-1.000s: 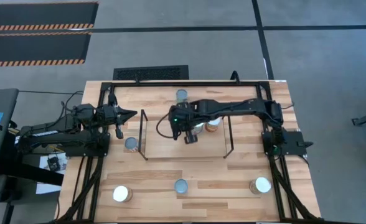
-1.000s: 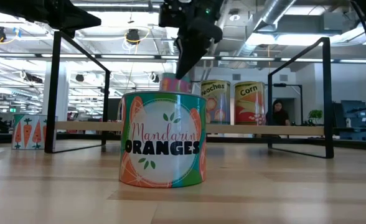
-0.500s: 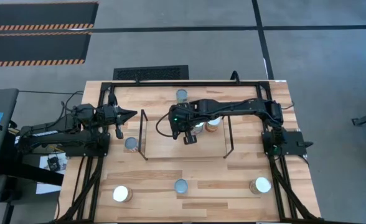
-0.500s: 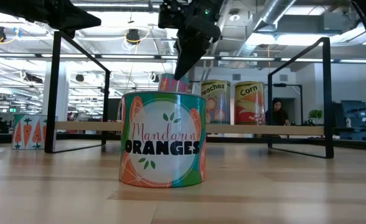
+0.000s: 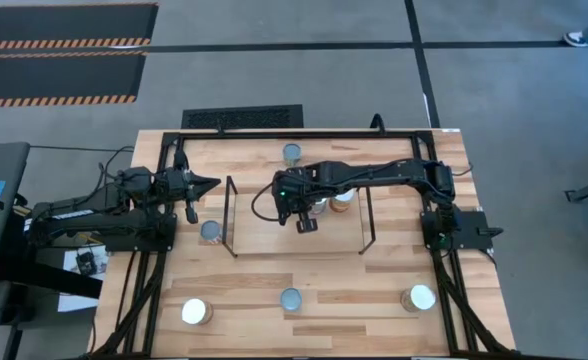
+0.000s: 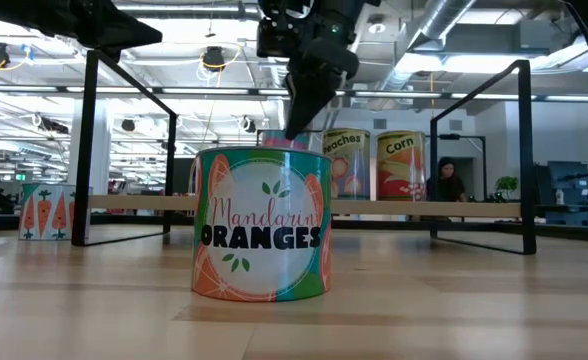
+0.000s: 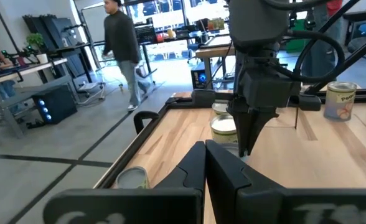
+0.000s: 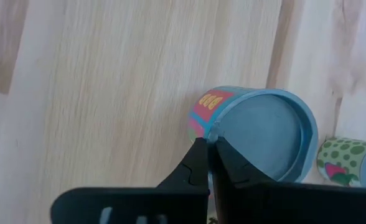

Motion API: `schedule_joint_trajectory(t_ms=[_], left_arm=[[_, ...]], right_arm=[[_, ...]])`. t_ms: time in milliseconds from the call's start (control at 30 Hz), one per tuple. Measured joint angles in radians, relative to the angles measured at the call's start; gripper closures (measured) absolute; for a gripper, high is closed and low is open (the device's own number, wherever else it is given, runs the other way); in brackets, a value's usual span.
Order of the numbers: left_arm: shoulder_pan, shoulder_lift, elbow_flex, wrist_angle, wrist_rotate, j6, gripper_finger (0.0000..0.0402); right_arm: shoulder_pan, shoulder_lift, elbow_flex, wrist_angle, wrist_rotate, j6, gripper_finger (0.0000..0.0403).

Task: Pick and place cans onto a shelf
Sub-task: Put the small canned corn on the shelf

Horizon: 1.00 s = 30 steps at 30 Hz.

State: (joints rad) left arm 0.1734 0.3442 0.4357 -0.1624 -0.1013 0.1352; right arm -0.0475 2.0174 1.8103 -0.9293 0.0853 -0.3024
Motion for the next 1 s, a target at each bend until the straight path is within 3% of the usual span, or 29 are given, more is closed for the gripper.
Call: schedule_joint_trajectory(t_ms=[467, 1000], left_arm=[[0.000, 0.000, 0.000, -0.001, 0.000, 0.000, 0.0401], [0.000, 0.002, 0.000, -0.007, -0.001, 0.000, 0.0401]], right_arm=[[-0.001, 0.000, 0.000, 0.041, -0.010, -0.021, 0.0391], [0.017, 0.095, 0.042, 0.017, 0.009, -0.066, 0.0390]])
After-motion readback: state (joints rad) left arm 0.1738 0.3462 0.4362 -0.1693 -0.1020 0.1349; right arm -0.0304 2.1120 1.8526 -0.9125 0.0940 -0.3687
